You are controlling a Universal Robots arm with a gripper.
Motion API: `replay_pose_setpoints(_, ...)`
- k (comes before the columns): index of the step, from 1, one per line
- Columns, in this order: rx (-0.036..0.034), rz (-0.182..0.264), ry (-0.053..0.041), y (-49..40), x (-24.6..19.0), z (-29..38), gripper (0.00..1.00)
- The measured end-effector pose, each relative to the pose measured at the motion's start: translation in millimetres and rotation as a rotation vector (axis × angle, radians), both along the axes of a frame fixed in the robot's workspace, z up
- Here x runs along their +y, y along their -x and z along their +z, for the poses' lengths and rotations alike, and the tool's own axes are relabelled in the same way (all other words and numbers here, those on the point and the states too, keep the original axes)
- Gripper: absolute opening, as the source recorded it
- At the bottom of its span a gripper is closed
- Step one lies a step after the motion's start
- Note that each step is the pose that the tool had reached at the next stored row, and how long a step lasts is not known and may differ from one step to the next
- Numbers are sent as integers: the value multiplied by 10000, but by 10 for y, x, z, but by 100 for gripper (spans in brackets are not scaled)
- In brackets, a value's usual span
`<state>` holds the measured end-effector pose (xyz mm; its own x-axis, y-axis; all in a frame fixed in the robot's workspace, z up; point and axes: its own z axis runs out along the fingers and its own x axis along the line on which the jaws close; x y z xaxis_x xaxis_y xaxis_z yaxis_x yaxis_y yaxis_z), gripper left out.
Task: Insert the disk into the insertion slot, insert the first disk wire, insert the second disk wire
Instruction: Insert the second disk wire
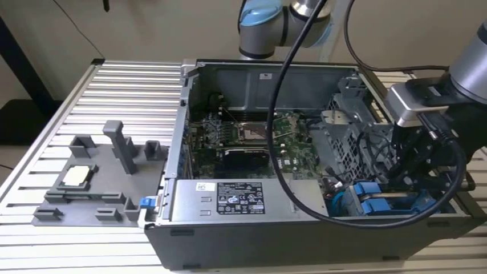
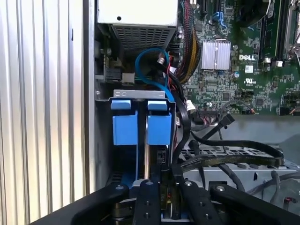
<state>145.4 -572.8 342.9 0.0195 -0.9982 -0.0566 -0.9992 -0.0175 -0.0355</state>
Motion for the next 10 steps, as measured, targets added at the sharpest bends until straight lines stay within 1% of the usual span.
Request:
replay_pose_setpoints(2,11,-1,-3,0,-10,6,23)
replay_pose_setpoints(4,12,0,-2,0,-11,7,23)
replay_pose_setpoints(5,14,-1,0,0,-13,26,23)
replay_pose_setpoints(10,18,-1,-2,0,-12,253,23)
